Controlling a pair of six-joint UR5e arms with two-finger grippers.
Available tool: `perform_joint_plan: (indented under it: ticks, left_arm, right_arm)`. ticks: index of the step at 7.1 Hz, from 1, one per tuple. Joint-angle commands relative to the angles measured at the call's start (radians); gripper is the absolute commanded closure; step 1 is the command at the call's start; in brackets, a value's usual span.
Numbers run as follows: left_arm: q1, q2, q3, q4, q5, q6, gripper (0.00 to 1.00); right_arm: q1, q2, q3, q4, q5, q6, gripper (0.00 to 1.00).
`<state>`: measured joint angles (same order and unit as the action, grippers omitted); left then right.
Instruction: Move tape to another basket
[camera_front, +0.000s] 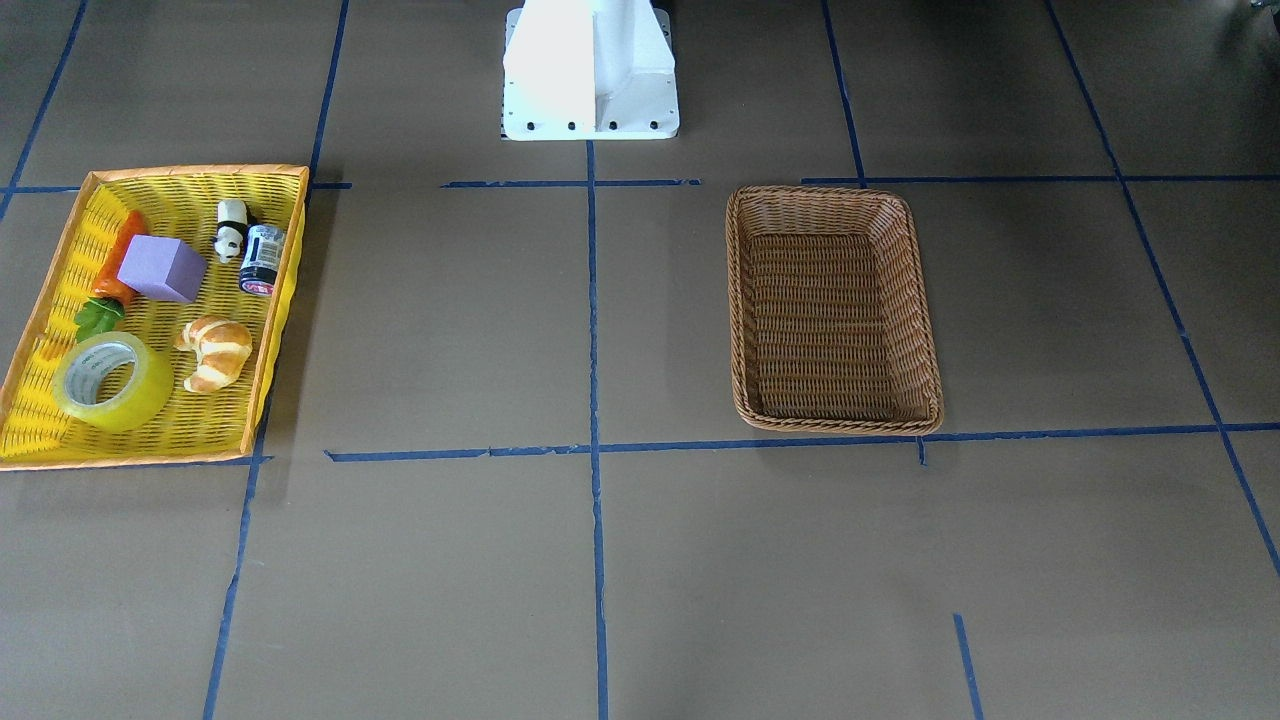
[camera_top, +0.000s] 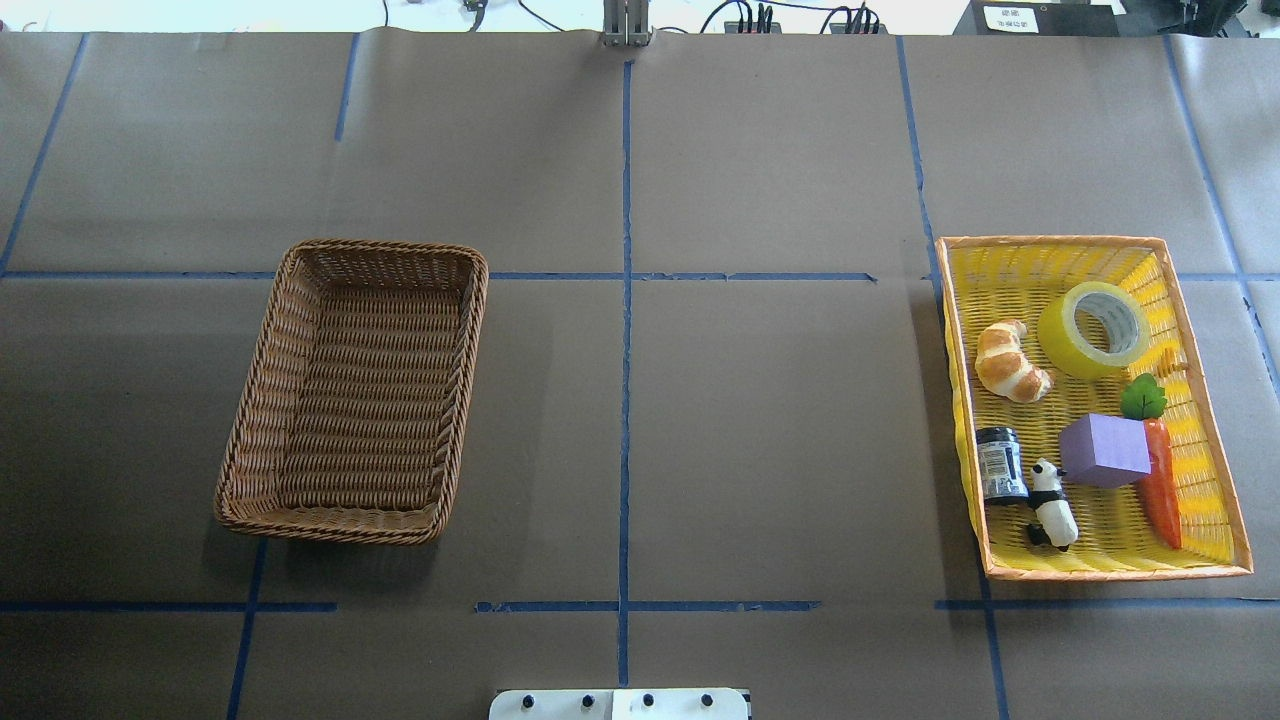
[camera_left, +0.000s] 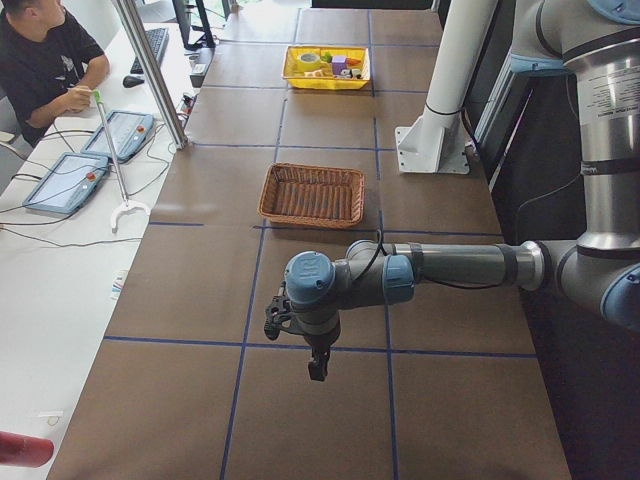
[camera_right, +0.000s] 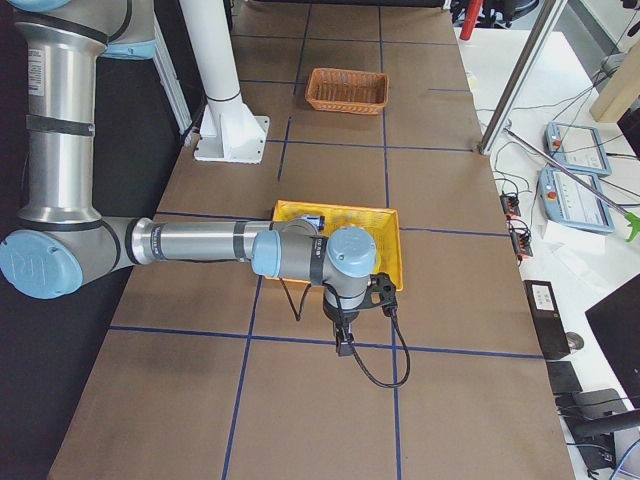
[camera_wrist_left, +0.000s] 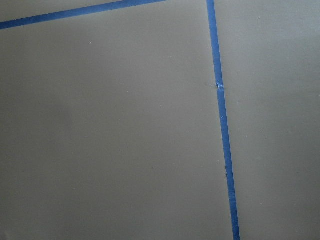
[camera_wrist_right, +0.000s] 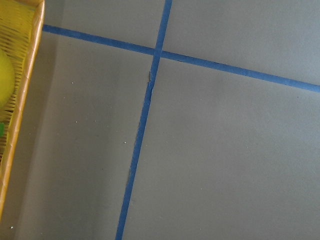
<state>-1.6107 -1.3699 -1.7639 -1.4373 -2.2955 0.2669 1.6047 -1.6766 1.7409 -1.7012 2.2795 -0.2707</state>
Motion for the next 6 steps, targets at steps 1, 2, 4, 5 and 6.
perform_joint_plan:
  ticks: [1,2,4,5,6]
  left_arm:
    - [0.002,-0.002,-0.006,0.0,0.004,0.0,0.0]
    - [0.002,-0.002,-0.006,0.0,0.002,0.0,0.0]
    - [0.002,0.0,-0.005,0.002,0.008,-0.002,0.0]
    - [0.003,-0.006,-0.008,0.0,0.008,-0.005,0.0]
    - [0.003,-0.009,-0.008,0.0,0.028,-0.006,0.0]
  right_arm:
    - [0.0,0.001,0.0,0.0,0.0,0.001,0.0]
    - [0.0,0.001,0.0,0.0,0.002,0.001,0.0]
    - [0.0,-0.002,-0.003,0.0,0.011,-0.001,0.0]
    - [0.0,-0.012,-0.003,0.0,0.011,-0.002,0.0]
    - [0.0,-0.017,0.0,0.0,0.014,-0.002,0.0]
